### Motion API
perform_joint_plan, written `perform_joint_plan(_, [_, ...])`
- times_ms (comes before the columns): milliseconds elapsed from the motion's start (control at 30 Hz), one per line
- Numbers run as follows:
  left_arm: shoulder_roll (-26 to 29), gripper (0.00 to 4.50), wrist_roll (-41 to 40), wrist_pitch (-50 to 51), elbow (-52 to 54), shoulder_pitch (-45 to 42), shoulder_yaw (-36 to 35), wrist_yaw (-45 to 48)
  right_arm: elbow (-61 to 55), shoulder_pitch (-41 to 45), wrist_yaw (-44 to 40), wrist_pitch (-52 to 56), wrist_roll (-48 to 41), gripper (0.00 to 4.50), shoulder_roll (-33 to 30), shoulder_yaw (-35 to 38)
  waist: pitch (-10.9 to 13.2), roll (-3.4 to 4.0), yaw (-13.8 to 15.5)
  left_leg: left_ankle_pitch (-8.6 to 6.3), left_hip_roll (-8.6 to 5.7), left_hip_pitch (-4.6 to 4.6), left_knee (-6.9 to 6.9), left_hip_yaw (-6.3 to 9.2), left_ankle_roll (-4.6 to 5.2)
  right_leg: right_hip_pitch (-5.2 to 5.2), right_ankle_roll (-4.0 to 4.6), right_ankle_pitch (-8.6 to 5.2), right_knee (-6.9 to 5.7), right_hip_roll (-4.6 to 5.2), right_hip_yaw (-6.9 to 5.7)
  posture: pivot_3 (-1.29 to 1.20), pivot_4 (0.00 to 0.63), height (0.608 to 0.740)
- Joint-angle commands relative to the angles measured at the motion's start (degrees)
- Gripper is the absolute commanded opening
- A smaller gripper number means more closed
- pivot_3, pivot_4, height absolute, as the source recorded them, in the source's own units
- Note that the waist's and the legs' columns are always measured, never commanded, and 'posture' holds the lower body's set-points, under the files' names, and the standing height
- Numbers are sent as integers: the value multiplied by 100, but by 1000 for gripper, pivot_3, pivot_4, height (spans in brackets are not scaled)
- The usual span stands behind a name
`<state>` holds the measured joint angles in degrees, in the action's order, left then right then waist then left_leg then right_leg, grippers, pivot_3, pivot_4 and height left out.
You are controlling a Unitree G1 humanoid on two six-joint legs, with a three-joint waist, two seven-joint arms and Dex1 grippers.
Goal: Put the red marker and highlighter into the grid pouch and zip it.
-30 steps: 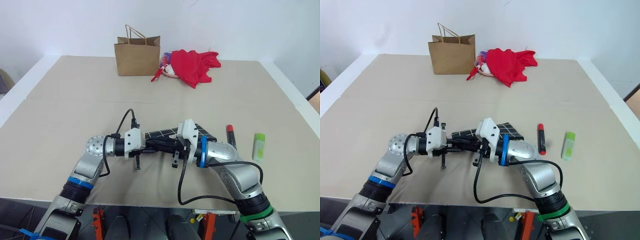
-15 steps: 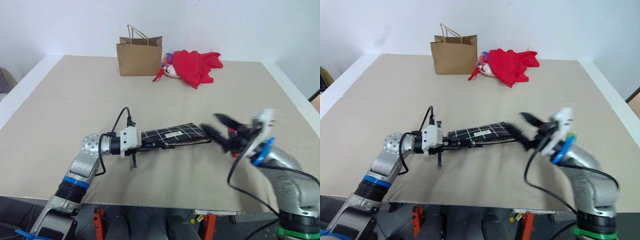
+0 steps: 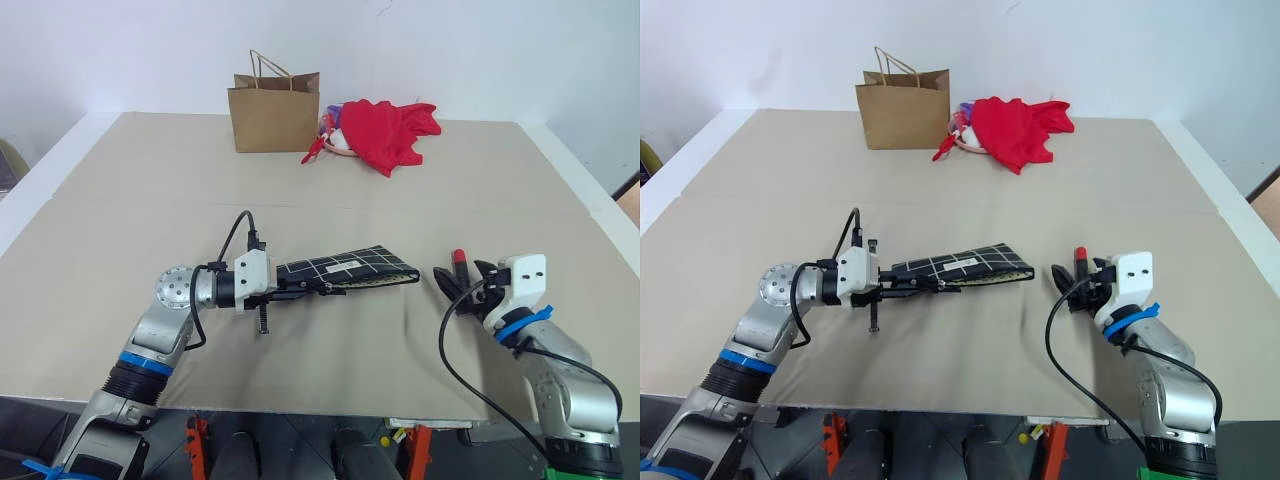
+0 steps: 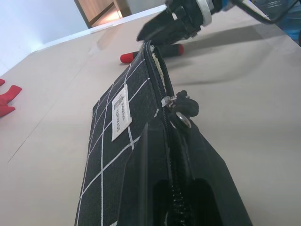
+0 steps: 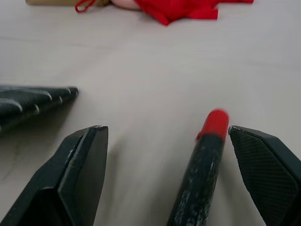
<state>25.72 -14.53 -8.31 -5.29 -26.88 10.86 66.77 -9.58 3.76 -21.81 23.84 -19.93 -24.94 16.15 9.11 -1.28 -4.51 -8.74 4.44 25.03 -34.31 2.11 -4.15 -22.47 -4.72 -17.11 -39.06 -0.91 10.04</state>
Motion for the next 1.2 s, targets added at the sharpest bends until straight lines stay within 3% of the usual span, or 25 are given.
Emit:
perform_joint_plan(33, [64, 0, -121, 33, 356, 29, -95, -29, -90, -183, 294, 248, 64, 4404, 147, -22, 0, 0, 2, 0, 0, 0, 1, 0, 0, 0, 1, -1, 0, 0, 0, 0, 150, 740])
perform_joint_plan(67, [68, 0, -124, 48, 385, 41, -95, -40, -108, -196, 409, 327, 47, 4404, 228, 10, -1, 2, -1, 0, 0, 0, 1, 0, 0, 0, 1, -2, 0, 0, 0, 0, 150, 740])
perform_joint_plan(133, [70, 0, -125, 76, 429, 59, -95, -68, -127, -234, 574, 422, 103, 3894, 319, -9, -3, -2, 1, 0, 1, -2, 1, 0, 0, 2, 1, -2, 0, 0, -1, 0, 150, 740])
perform_joint_plan(400, [63, 0, -99, 54, 365, 52, -105, -81, -413, -250, 831, 622, 276, 631, 465, -219, -5, -4, 1, 0, 1, -6, -3, 4, 0, 7, 8, -4, 0, 0, -3, 0, 150, 740])
perform_joint_plan(600, [45, 0, -96, 27, 320, 6, -62, -24, -663, 274, -323, 193, -169, 632, -181, -153, 1, 3, -11, 0, 1, -5, -3, 3, 0, 5, 10, -3, 0, 0, -3, 0, 150, 740])
perform_joint_plan(900, [56, 0, -158, 42, 285, 12, -27, 212, -754, 1002, -3501, -359, -1476, 632, -1879, 59, 16, 21, 17, -6, -1, 3, 1, 7, 11, 6, 0, -12, 3, 1, -10, 0, 150, 740])
perform_joint_plan(1067, [67, 0, -177, 44, 277, -37, -31, 292, -777, 492, -5192, -1011, -1069, 632, -2904, -418, 19, 24, 28, -20, -2, 4, -1, 16, 34, 10, 8, -22, 5, 2, -22, 0, 150, 740])
perform_joint_plan(1200, [57, 0, -188, 52, 325, -28, -29, 283, -333, 395, -5592, -1504, -756, 632, -3180, -533, 20, 24, 29, -21, -5, 4, -6, 27, 34, 14, 8, -26, 5, 4, -31, 0, 150, 740])
